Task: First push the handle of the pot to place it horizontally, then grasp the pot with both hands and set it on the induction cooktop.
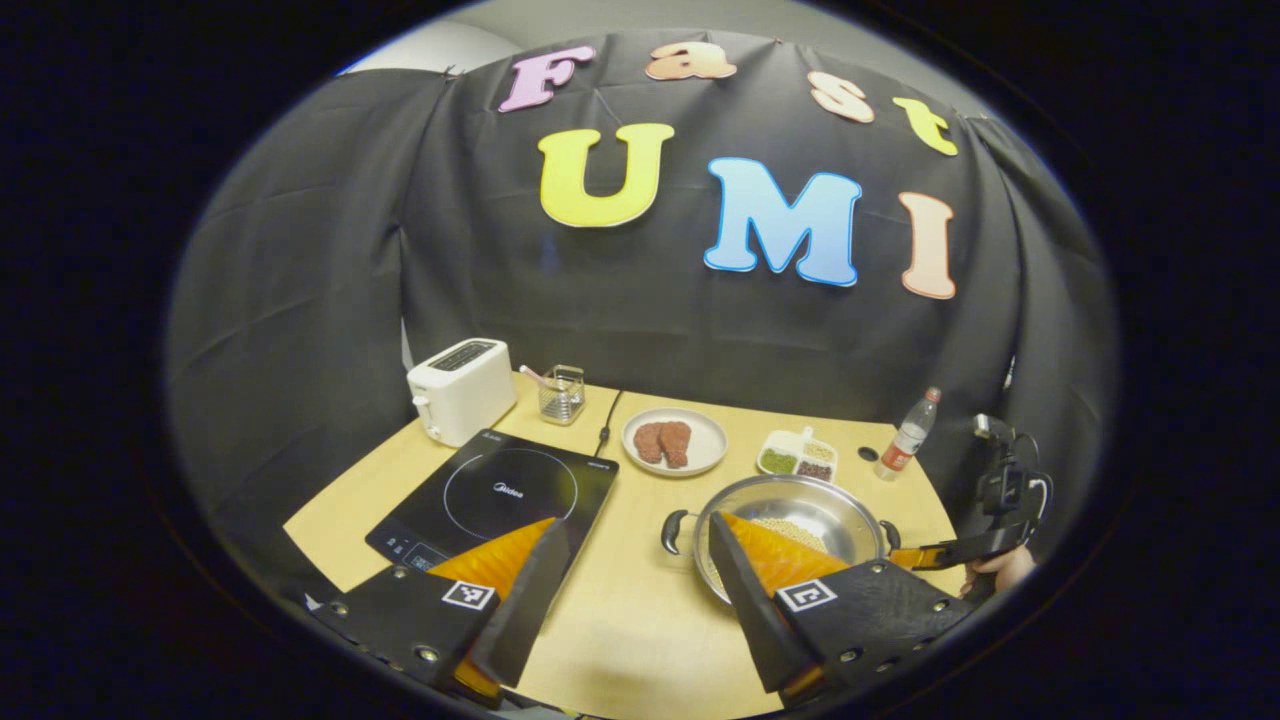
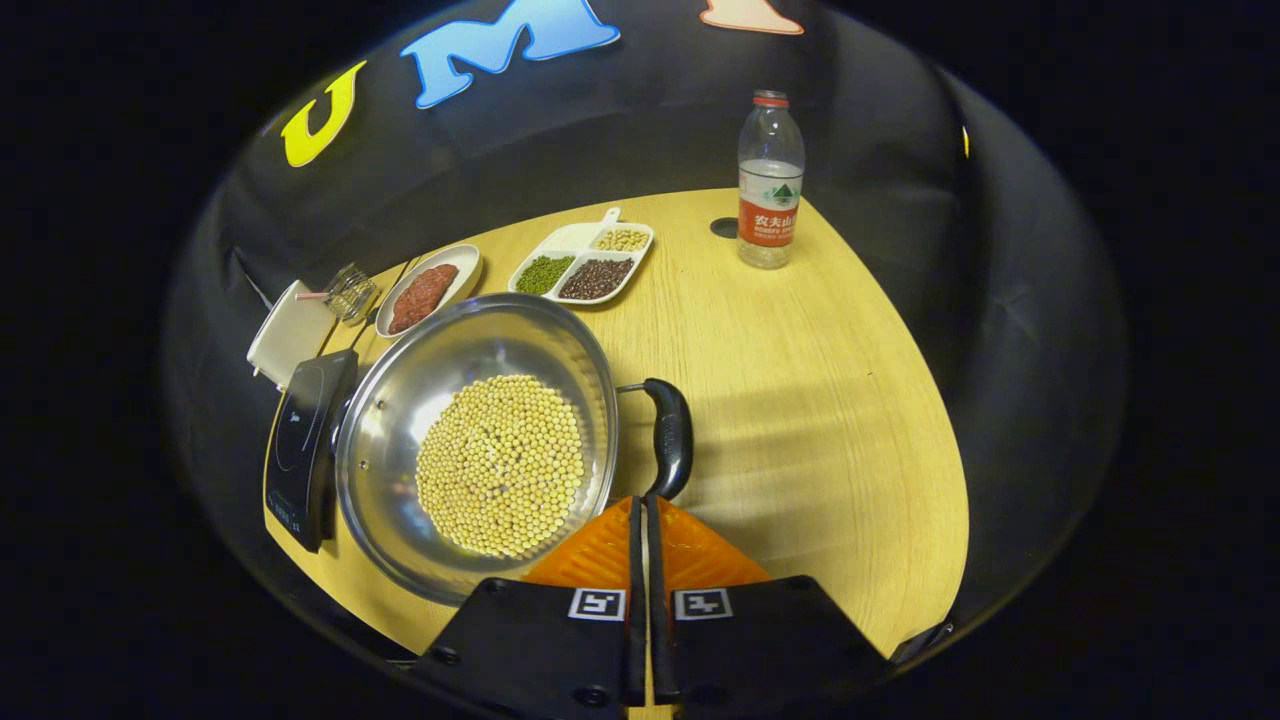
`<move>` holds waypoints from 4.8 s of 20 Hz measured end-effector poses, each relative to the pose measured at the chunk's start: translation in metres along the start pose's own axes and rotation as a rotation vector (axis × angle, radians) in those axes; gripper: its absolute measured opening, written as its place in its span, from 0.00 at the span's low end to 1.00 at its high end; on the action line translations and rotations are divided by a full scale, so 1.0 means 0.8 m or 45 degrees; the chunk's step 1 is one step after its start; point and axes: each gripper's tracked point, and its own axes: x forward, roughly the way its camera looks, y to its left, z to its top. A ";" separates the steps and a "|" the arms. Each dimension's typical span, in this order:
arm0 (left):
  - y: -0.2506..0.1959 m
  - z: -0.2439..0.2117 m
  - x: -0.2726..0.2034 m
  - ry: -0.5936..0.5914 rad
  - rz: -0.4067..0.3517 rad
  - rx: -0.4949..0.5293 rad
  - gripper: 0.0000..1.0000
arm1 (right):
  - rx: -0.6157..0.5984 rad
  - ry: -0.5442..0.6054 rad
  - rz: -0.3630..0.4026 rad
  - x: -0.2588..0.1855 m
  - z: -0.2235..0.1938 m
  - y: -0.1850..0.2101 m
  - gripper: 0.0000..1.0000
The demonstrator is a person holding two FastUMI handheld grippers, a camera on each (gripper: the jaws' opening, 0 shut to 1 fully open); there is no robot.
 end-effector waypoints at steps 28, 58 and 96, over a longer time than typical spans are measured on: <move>-0.018 -0.121 0.251 0.540 -0.518 -0.125 0.87 | 0.129 -0.100 -0.127 0.001 0.072 0.019 0.98; -0.073 -0.219 0.328 0.720 -0.509 -0.017 0.55 | 0.129 0.065 0.057 0.109 0.018 0.018 0.54; -0.054 -0.229 0.316 0.634 -0.300 -0.233 0.51 | -0.180 0.103 0.187 -0.075 -0.122 0.320 0.52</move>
